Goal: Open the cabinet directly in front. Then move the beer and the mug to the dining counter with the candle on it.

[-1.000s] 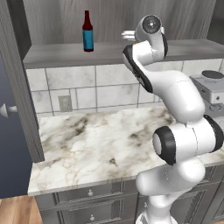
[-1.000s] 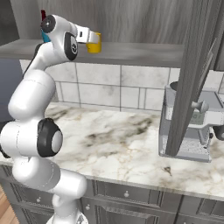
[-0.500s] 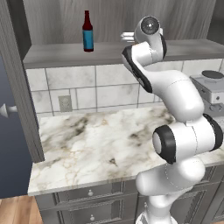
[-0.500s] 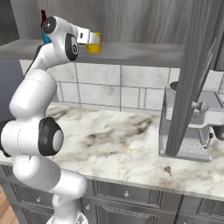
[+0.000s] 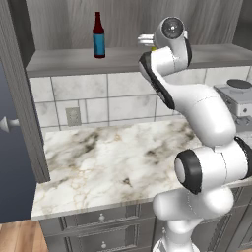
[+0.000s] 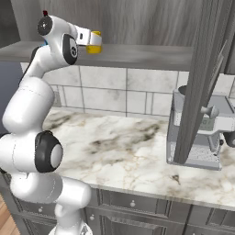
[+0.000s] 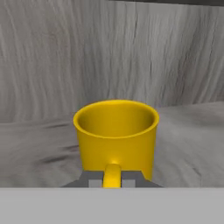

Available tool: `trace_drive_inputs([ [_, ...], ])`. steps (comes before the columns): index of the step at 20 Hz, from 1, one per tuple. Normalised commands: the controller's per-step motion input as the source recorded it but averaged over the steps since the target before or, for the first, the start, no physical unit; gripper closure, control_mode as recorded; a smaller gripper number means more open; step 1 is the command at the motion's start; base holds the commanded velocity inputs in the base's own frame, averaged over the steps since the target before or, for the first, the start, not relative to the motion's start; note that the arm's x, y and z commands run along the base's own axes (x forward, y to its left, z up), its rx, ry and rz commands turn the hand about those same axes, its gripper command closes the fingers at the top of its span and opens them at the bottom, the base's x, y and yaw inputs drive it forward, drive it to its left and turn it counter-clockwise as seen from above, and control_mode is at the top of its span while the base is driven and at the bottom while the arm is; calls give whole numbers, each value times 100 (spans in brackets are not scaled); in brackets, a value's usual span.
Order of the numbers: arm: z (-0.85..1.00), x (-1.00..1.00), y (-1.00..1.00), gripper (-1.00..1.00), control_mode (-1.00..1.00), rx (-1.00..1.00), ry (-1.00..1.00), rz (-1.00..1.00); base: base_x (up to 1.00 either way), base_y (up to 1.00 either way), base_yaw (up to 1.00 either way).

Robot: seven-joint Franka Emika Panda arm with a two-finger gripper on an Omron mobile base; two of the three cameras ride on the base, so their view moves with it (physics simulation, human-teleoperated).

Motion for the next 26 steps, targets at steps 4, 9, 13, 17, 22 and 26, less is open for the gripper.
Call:
trace_drive_inputs([
  [4,23,-100,-17,100,-100,1,-21,0,0,0,0],
  [9,0,-100,-37,100,-100,5,-17,-1,0,0,0],
  [13,-7,-100,-39,100,-100,5,-22,-1,0,0,0],
  [17,-45,-100,-9,100,-100,-1,-36,0,0,0,0],
  [22,-11,-97,5,100,-100,-14,-30,1,0,0,0],
  [26,0,-37,5,100,-100,-12,-10,9,0,0,0],
])
